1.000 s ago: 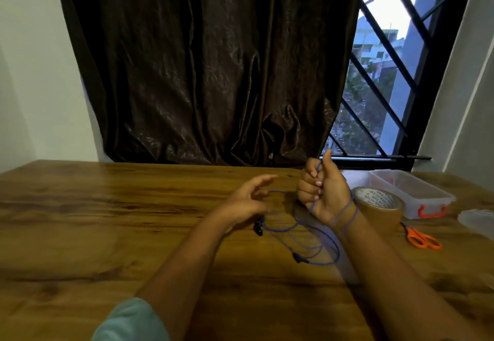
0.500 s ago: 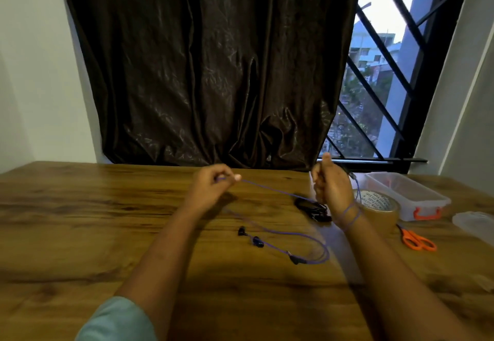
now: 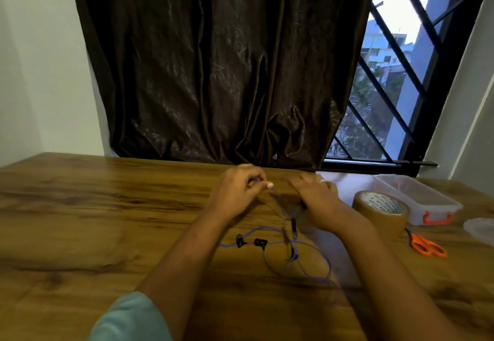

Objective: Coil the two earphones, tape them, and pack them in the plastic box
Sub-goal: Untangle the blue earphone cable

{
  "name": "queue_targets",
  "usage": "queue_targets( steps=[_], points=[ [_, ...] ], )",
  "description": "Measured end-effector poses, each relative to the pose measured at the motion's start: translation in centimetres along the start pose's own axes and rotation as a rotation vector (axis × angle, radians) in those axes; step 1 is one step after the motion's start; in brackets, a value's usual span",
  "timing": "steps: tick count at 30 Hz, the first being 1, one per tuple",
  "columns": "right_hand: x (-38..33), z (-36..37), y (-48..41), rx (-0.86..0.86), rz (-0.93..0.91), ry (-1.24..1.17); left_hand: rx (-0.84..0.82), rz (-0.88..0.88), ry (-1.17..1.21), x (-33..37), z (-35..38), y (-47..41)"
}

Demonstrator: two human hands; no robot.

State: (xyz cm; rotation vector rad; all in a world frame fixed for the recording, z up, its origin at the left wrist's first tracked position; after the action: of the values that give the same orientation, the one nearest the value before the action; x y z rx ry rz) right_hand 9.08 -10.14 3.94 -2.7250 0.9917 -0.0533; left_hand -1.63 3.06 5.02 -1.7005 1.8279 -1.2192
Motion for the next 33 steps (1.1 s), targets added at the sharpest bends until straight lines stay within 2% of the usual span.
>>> queue_targets(
  steps=[1, 2, 5, 6, 8, 12, 14, 15, 16, 18, 19, 20, 21, 23, 25, 26, 27, 30, 33],
  points=[
    [-0.9, -0.5, 0.2, 0.015, -0.038, -0.109, -0.02, 0.012, 0.022, 0.2, 0.5, 0.0],
    [-1.8, -0.5, 0.4, -0.044, -0.09, -0.312, -0.044, 0.029, 0.044, 0.4, 1.0, -0.1],
    [-4.3, 0.3, 1.7, -0.451, -0.131, -1.12, -0.082, 0.073, 0.087, 0.9, 1.9, -0.1],
    [-4.6, 0.4, 1.9, -0.506, -0.113, -1.344, -0.07, 0.07, 0.095, 0.8, 1.9, -0.1],
    [-4.5, 0.7, 1.6, -0.536, -0.074, -1.569, -0.033, 0.049, 0.106, 0.7, 1.5, -0.2],
    [-3.8, 0.8, 0.9, -0.328, -0.114, -1.359, -0.015, 0.0, 0.087, 0.1, 1.0, 0.3],
    [-2.6, 0.2, 0.8, -0.199, -0.059, -1.313, 0.025, -0.112, 0.075, -1.8, 0.0, 0.6],
    [-1.5, 0.1, 0.6, -0.119, -0.023, -1.239, 0.1, -0.188, 0.141, -3.0, -1.1, 0.7],
    [-0.3, -0.1, 0.3, -0.041, 0.004, -1.119, 0.188, -0.261, 0.244, -4.2, -2.2, 0.9],
    [2.1, -0.2, -0.2, 0.078, 0.099, -0.66, 0.285, -0.387, 0.418, -5.8, -4.1, 1.6],
    [3.1, -0.1, -0.2, 0.091, 0.167, -0.46, 0.273, -0.434, 0.459, -6.1, -4.7, 1.9],
    [3.8, 0.2, -0.1, 0.056, 0.242, -0.371, 0.221, -0.471, 0.491, -6.2, -4.9, 2.3],
    [4.3, 0.6, 0.0, -0.007, 0.282, -0.387, 0.139, -0.51, 0.535, -6.2, -4.9, 2.6],
    [3.7, 1.1, 0.2, -0.189, 0.199, -0.606, -0.057, -0.567, 0.684, -5.7, -4.3, 3.1],
    [1.8, 1.3, 0.7, -0.391, 0.068, -0.886, -0.138, -0.608, 0.754, -5.3, -3.7, 3.1],
    [0.9, 1.3, 0.7, -0.427, 0.025, -0.995, -0.14, -0.612, 0.712, -5.2, -3.3, 2.9],
    [0.3, 1.1, 0.5, -0.382, 0.012, -1.069, -0.135, -0.594, 0.639, -4.9, -2.9, 2.6],
    [-0.4, 0.6, -0.2, -0.037, -0.003, -1.1, -0.058, -0.445, 0.506, -3.3, -1.0, 1.3],
    [-2.7, 1.6, 0.1, -0.112, -0.07, -1.157, -0.031, -0.336, 0.546, -1.5, 1.0, 0.5]
  ],
)
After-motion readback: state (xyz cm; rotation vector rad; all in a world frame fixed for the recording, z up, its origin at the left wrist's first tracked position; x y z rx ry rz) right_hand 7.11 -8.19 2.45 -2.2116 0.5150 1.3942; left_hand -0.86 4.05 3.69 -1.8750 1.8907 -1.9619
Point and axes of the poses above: each hand's wrist, its own y-axis away from the middle knuckle, its own z-axis out of the palm, x = y × z, the point moved 5 cm from there along -y, towards the middle knuckle, and after that the axes turned 12 degrees about z, right-handed, at the moved point
